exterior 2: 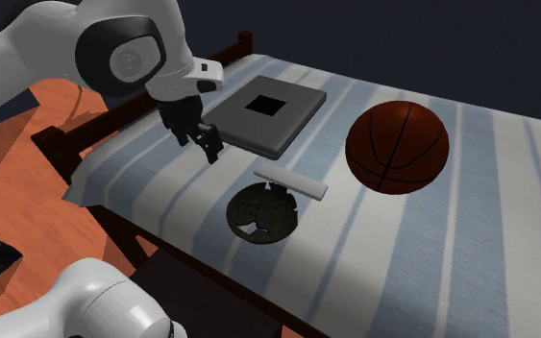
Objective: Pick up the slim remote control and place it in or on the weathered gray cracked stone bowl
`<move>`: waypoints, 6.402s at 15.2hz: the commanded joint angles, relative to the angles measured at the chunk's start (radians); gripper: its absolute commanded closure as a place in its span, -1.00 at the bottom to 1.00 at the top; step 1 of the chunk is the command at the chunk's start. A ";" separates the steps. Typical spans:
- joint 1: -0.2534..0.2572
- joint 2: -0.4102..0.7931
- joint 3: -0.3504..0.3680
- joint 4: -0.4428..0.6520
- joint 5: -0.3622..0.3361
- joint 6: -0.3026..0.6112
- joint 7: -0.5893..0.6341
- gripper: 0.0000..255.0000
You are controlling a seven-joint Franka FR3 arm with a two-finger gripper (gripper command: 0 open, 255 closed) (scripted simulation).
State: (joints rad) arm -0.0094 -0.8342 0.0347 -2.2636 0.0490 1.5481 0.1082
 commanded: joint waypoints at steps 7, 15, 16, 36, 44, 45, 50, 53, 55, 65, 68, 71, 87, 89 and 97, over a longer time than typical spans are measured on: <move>-0.126 0.207 0.061 0.057 0.009 0.119 0.291 -1.00; -0.276 0.463 0.093 0.160 -0.017 0.220 0.670 -1.00; -0.293 0.491 0.093 0.173 -0.021 0.229 0.715 -1.00; -0.374 0.641 0.073 0.140 -0.045 0.371 0.961 -1.00; -0.374 0.642 0.073 0.141 -0.045 0.371 0.961 1.00; -0.374 0.641 0.073 0.141 -0.045 0.371 0.961 1.00; -0.375 0.635 0.072 0.174 -0.044 0.331 0.960 1.00; -0.375 0.630 0.072 0.211 -0.044 0.291 0.960 1.00; -0.375 0.629 0.072 0.236 -0.044 0.264 0.959 1.00; -0.376 0.633 0.070 0.375 -0.045 0.129 0.958 1.00; -0.376 0.638 0.070 0.421 -0.045 0.088 0.958 1.00; -0.376 0.644 0.070 0.455 -0.046 0.059 0.958 1.00; -0.411 0.208 -0.025 0.020 -0.061 0.060 0.829 1.00; -0.410 0.203 -0.025 -0.011 -0.061 0.086 0.830 1.00; -0.410 0.192 -0.025 -0.118 -0.061 0.181 0.831 1.00</move>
State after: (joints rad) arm -0.4196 -0.6407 0.0100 -2.3714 -0.0121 1.7205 0.9394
